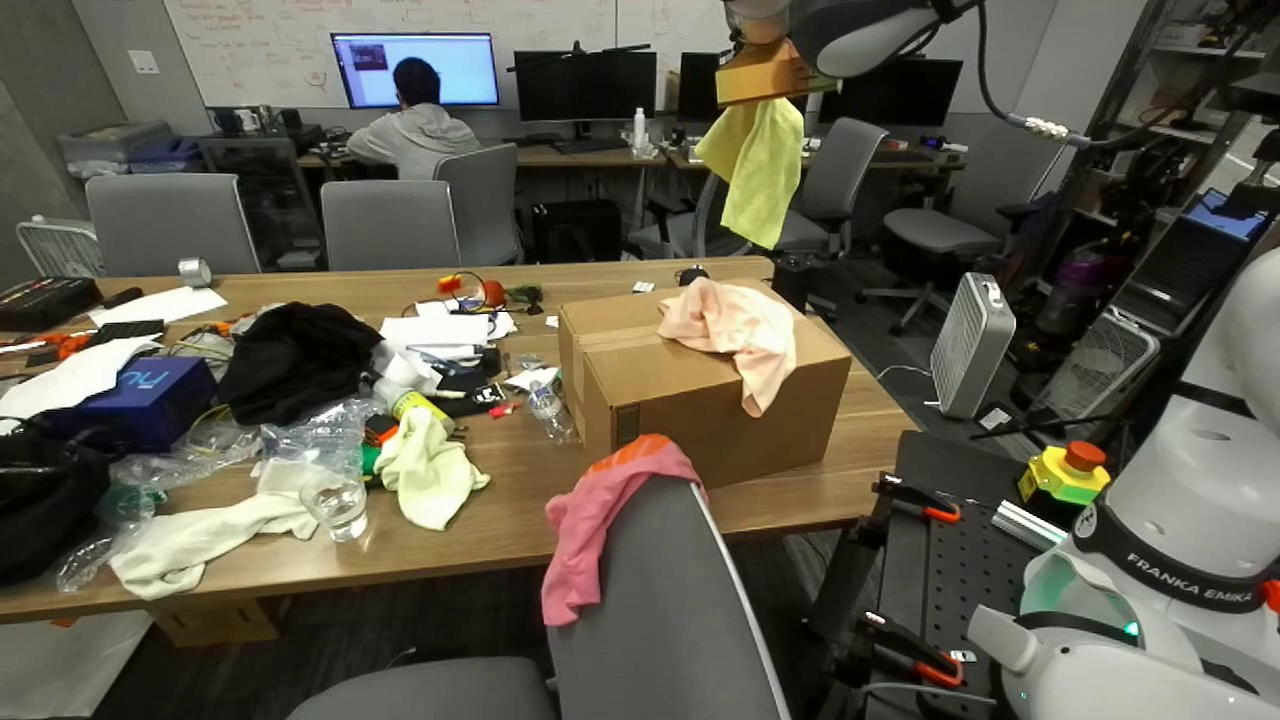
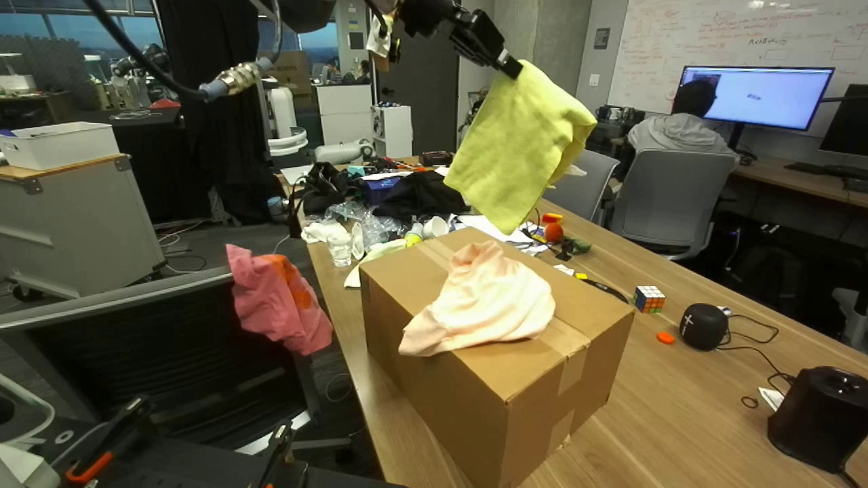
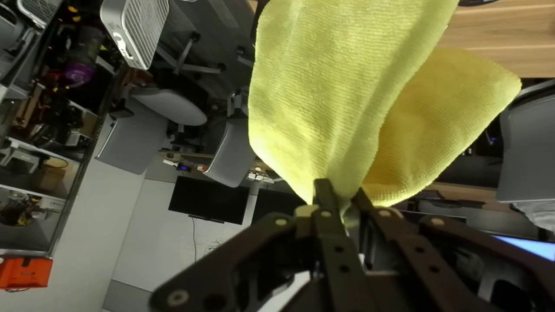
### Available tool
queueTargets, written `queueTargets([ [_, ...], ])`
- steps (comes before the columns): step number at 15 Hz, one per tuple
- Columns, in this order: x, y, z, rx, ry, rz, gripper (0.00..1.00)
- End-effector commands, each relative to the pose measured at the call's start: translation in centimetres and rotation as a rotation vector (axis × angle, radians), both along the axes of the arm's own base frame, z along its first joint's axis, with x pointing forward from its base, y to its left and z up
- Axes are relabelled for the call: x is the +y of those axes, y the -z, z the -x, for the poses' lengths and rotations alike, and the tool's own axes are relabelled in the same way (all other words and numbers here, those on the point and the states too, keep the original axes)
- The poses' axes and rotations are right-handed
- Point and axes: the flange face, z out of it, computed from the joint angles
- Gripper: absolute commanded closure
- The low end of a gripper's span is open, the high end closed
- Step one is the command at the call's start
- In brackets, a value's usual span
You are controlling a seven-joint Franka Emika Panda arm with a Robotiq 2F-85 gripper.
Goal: Move the peach shirt, the green towel and the pink shirt on the top of the box
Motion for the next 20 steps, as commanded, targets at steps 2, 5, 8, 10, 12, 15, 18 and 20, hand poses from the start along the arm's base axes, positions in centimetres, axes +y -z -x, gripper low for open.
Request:
queueTargets([
  [2, -1.7, 0.1, 2.6, 0.073, -0.044, -0.021, 0.46],
  [5, -2.3, 0.6, 4.0, 0.15, -0.092, -0.048, 0.24],
  [8, 4.2, 4.3, 2.0, 0.265, -0.208, -0.092, 0.02],
  [10, 7.7, 5.9, 2.7, 0.325, -0.286, -0.121, 0.0],
  [12, 13.4, 8.9, 2.8, 0.38, -0.389, -0.14, 0.0],
  [15, 23.1, 11.9, 4.0, 0.474, -0.541, -0.183, 0.0],
  [18, 29.3, 14.3, 6.0, 0.566, -0.686, -0.229, 0.0],
  [20, 32.4, 15.1, 7.5, 0.632, -0.77, -0.272, 0.0],
])
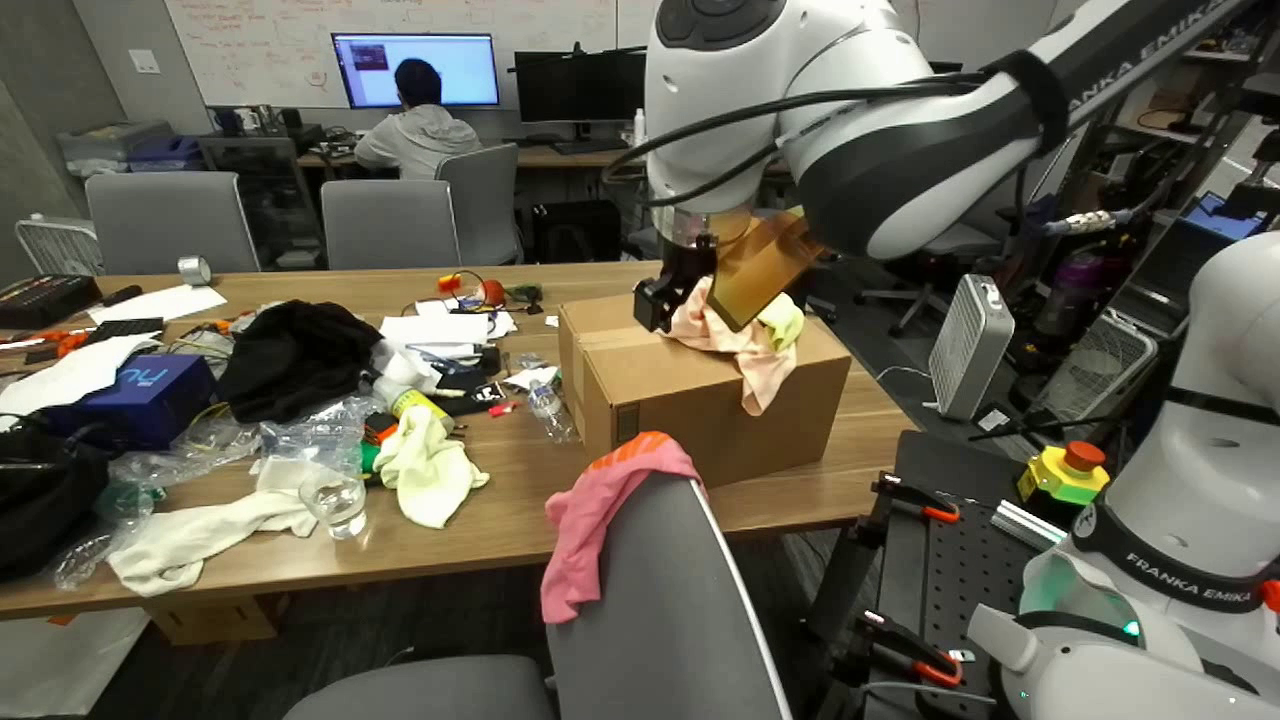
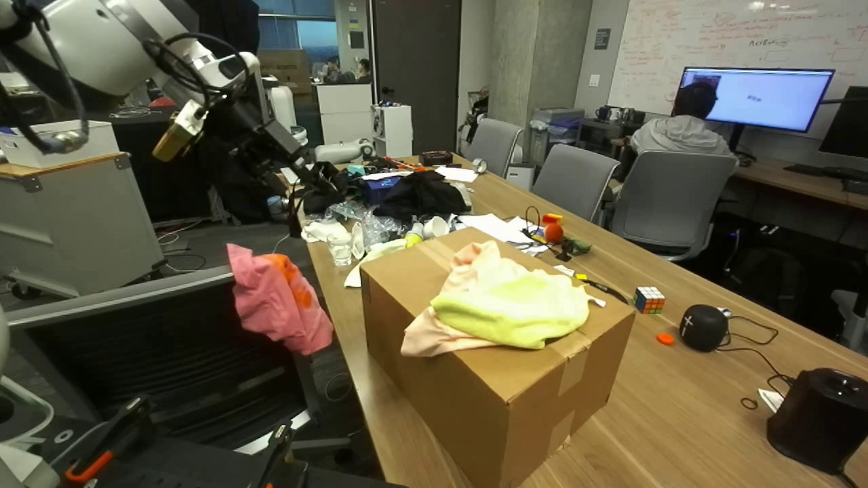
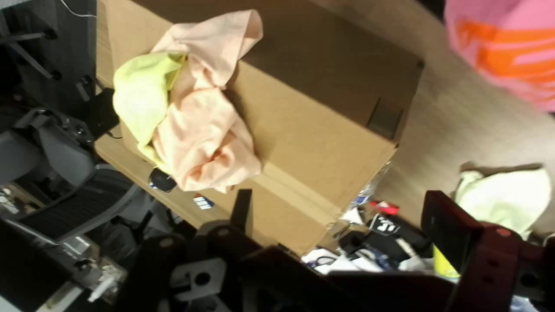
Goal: Move the peach shirt, the green towel and the pink shirt on the top of the box
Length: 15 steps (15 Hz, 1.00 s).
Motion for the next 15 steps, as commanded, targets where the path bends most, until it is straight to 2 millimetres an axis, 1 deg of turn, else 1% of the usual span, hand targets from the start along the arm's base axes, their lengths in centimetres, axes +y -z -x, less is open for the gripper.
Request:
queueTargets([
  [1, 4.1, 0.9, 2.6, 0.122, -0.147, -0.065, 0.0],
  [5, 7.3, 2.5, 5.0, 0.291, -0.277, -0.148, 0.0],
  [8, 9.1, 3.6, 6.3, 0.41, -0.36, -0.237, 0.0],
  [12, 11.1, 5.0, 7.6, 0.511, -0.45, -0.33, 0.0],
  [15, 12.5, 6.6, 7.8, 0.536, -0.5, -0.333, 0.0],
])
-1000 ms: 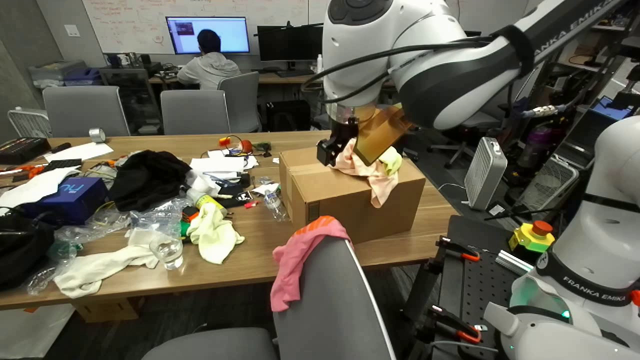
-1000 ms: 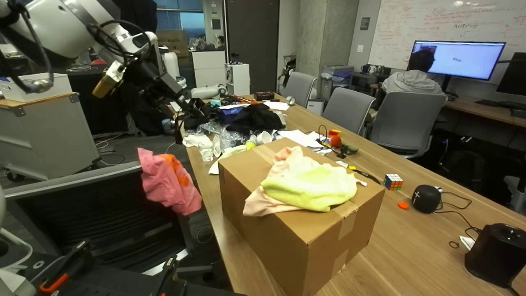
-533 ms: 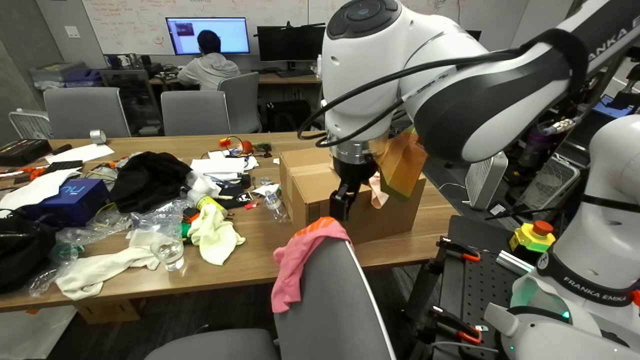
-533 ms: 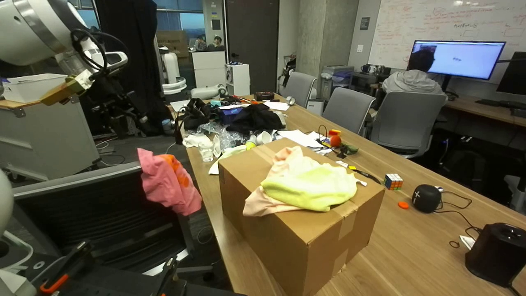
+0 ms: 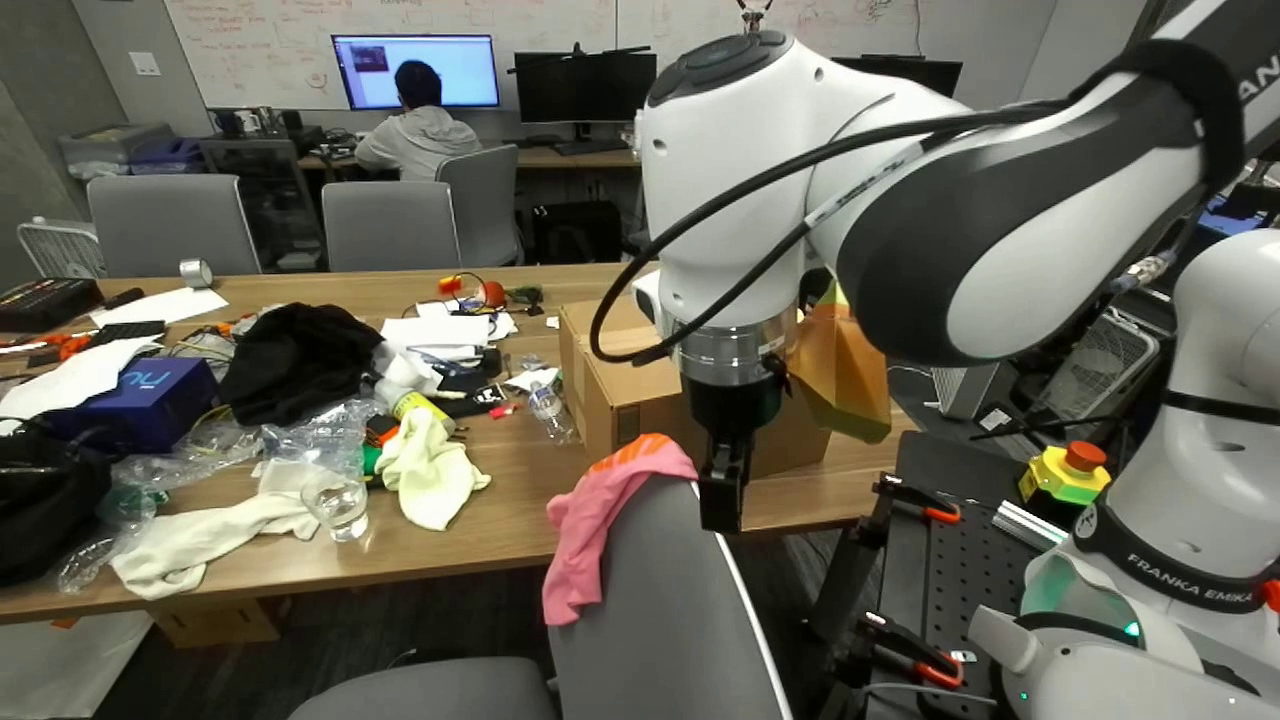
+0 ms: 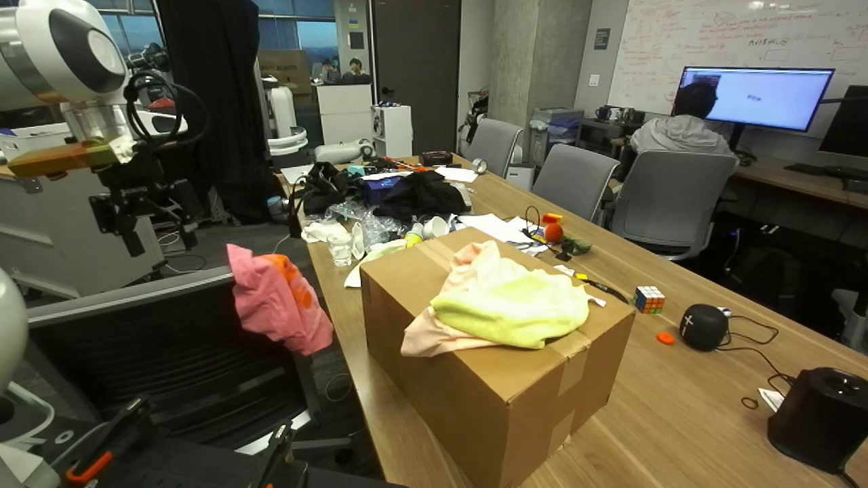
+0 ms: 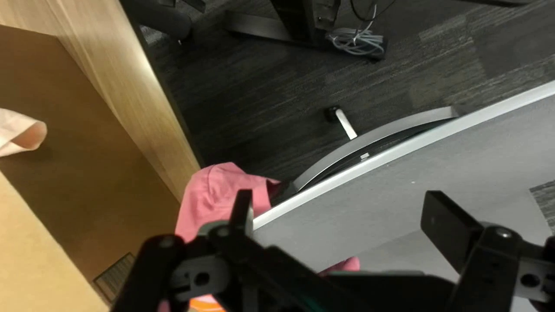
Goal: Move the peach shirt, the green towel and the pink shirt on the top of the box
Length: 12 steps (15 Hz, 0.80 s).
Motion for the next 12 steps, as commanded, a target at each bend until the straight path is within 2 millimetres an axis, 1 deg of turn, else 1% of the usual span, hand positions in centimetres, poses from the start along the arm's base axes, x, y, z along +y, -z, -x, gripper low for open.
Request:
queueTargets([
  [1, 1.7, 2.0, 0.2, 0.028, -0.071, -0.033, 0.0],
  [5, 2.9, 4.4, -0.4, -0.025, -0.124, -0.027, 0.0],
  [7, 3.1, 5.0, -1.2, -0.074, -0.145, -0.033, 0.0],
  [10, 3.0, 5.1, -2.8, -0.173, -0.147, -0.022, 0.0],
  [12, 2.7, 4.6, -4.0, -0.241, -0.142, -0.003, 0.0],
])
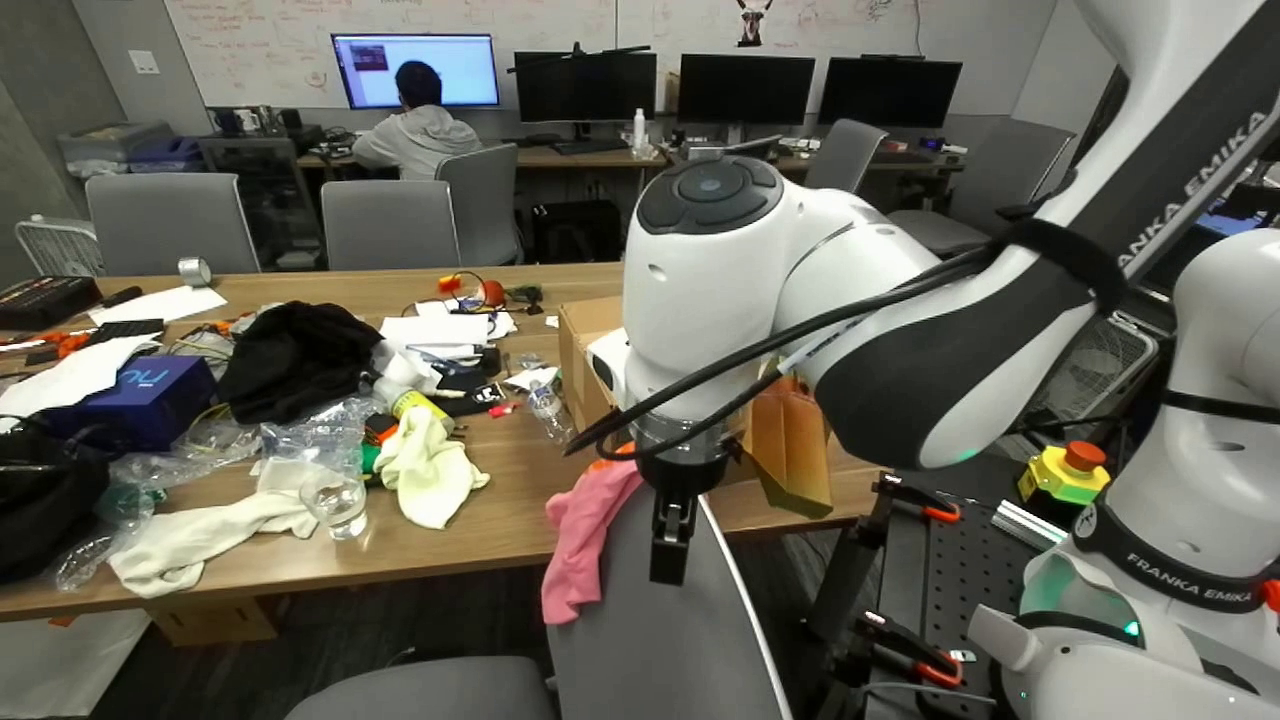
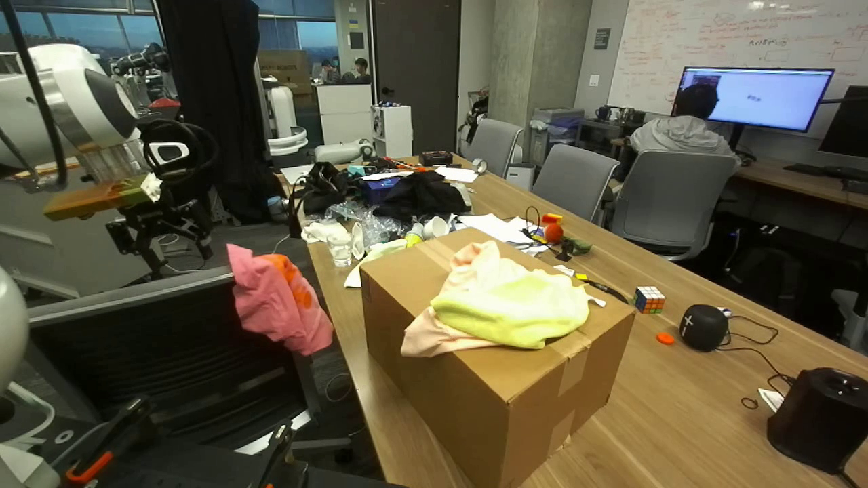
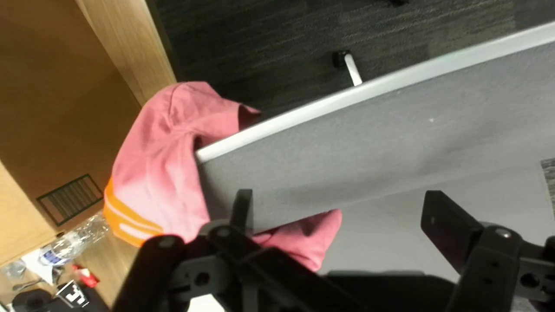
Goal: Move the peach shirt, the green towel and the pink shirt on the top of the box
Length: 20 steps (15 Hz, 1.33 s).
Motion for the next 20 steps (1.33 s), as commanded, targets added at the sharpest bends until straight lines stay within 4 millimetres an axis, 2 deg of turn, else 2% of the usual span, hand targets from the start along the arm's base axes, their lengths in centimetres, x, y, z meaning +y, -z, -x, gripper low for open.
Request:
queueTargets([
  [1, -0.2, -1.0, -2.7, -0.131, 0.012, 0.01, 0.0],
  [4, -1.0, -1.9, -4.3, -0.215, 0.02, 0.046, 0.0],
  [7, -1.6, -1.9, -5.2, -0.261, 0.027, 0.084, 0.0],
  [14, -2.8, 0.4, -5.8, -0.251, 0.068, 0.154, 0.0],
  [20, -4.0, 1.4, -6.5, -0.217, 0.133, 0.218, 0.0],
])
